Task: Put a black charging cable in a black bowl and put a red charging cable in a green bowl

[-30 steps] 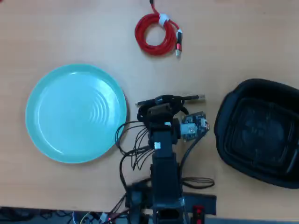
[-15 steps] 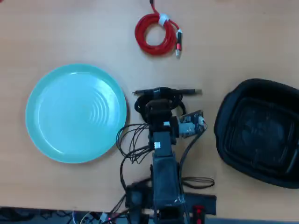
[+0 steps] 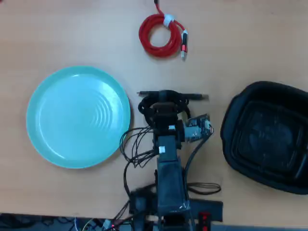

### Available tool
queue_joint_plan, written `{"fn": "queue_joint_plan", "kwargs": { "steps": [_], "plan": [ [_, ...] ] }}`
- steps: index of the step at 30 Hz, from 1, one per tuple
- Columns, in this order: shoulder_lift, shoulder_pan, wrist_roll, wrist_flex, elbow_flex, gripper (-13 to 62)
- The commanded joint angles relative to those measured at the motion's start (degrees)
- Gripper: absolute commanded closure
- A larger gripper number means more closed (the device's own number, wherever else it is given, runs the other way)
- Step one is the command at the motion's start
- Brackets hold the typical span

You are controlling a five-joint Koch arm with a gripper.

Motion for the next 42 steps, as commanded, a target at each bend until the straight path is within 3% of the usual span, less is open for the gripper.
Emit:
{"fn": "queue_joint_plan", "kwargs": {
  "steps": [1,13,21,27,32,42],
  "plan": [
    [5.80,0.79,-1.14,-10.72,-14.59,55.2],
    [5.71,-0.26,-5.98,0.88,-42.89,55.2],
    [5.36,-0.70,-7.82,-2.02,-68.38,55.2],
    [5.62,-0.44,-6.77,-8.17,-73.30,55.3],
    [5.36,-1.23,-5.63,-6.50,-65.30,55.2],
    [5.36,-1.76,4.75,-16.52,-8.35,55.2]
  ]
}}
